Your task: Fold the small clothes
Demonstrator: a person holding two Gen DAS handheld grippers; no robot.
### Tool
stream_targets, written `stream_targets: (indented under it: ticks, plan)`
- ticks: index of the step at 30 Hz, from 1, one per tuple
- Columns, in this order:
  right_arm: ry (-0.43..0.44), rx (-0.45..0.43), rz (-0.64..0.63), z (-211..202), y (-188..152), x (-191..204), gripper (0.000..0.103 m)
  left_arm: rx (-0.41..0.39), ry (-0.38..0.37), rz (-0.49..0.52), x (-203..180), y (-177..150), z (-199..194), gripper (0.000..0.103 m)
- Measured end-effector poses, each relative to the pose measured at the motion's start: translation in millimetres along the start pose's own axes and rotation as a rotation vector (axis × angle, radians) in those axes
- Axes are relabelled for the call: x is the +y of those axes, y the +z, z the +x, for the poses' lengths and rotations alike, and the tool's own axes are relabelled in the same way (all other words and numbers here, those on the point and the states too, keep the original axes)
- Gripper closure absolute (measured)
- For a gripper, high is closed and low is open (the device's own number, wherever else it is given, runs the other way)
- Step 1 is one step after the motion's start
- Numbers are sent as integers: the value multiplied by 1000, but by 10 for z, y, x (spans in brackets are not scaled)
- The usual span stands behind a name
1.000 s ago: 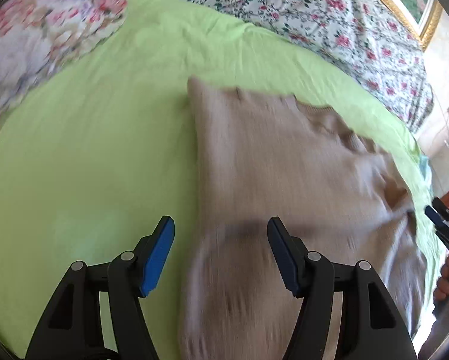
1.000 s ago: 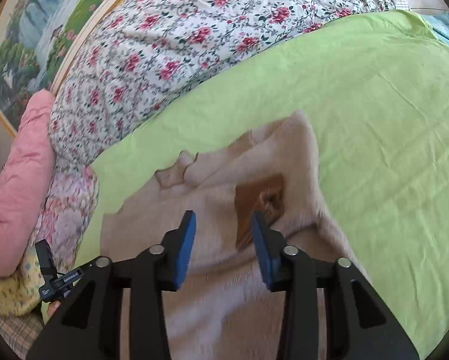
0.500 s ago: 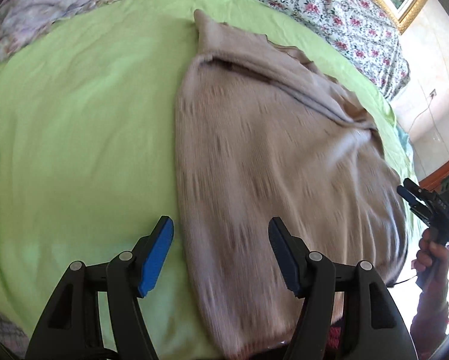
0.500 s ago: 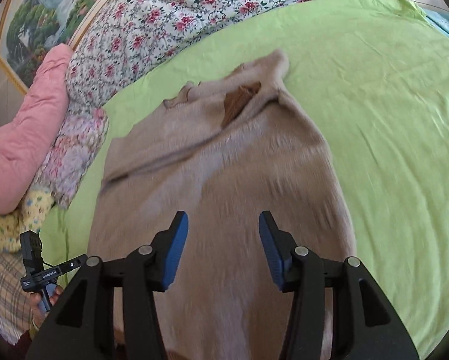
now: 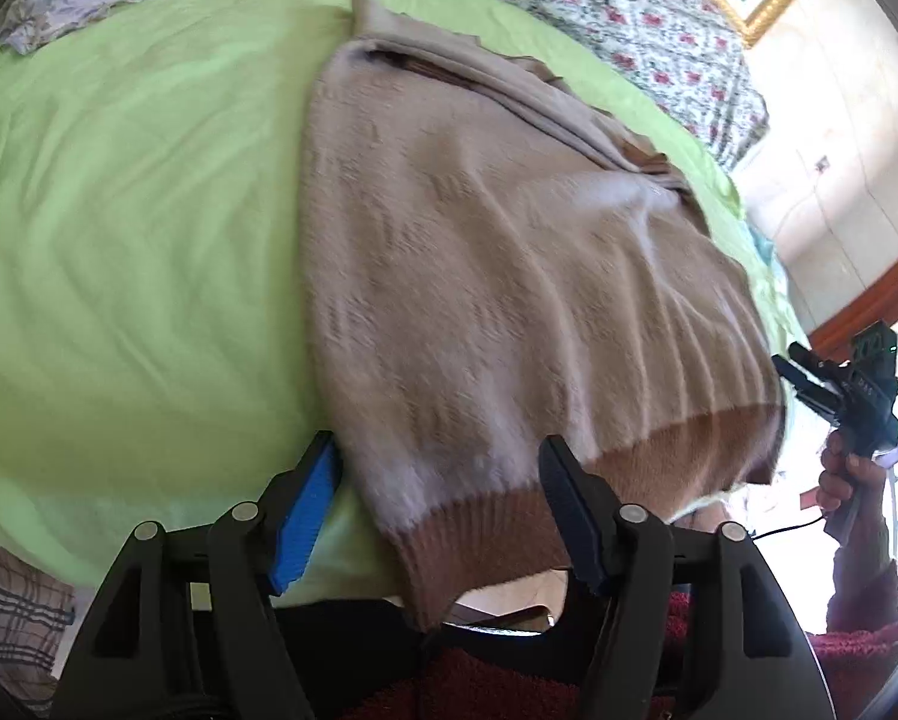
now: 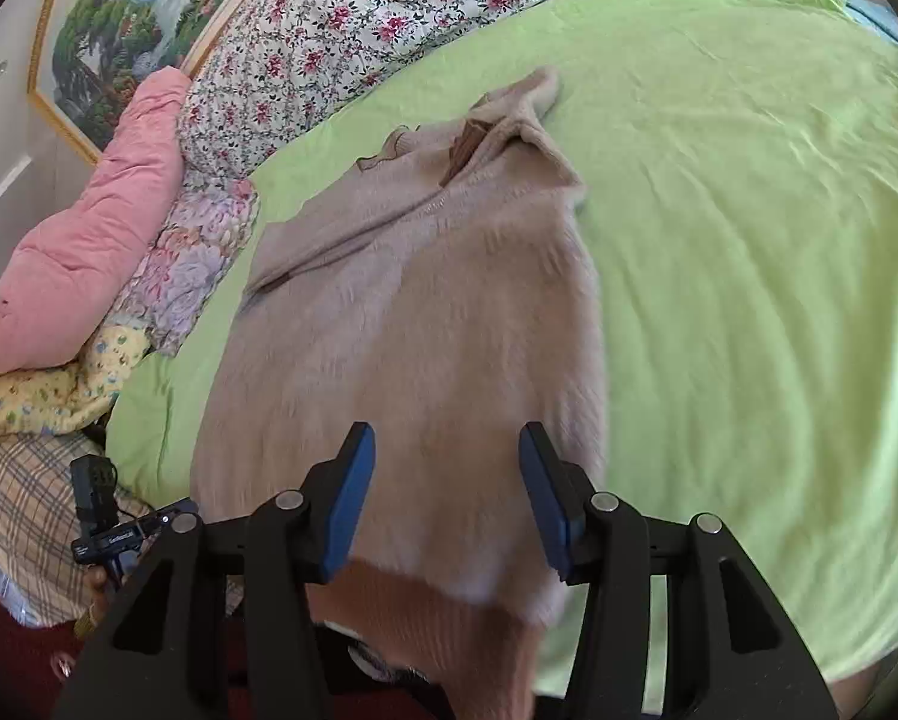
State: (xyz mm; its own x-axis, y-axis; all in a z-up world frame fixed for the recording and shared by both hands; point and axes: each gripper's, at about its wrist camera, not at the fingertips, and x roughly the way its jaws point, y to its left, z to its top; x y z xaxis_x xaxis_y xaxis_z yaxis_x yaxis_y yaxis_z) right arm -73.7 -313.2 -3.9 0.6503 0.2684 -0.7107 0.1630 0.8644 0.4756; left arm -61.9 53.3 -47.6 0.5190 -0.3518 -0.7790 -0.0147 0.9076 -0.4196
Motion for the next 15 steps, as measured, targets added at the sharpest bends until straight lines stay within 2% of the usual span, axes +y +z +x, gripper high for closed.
stream_targets:
  ticks: [3, 7, 10, 15]
  plan:
    - [24, 6, 6, -99, -108, -81, 52, -9, -34, 19, -63, -45, 7, 41]
    - [27, 23, 4, -203, -242, -156, 52, 14, -105, 21, -31, -73, 47, 42]
    - [37, 63, -3, -175, -353, -184, 52, 25, -120, 35, -8, -72, 46, 42]
    - [129, 81, -8, -67, -419, -136, 52, 28, -127, 75, -27, -87, 81, 40]
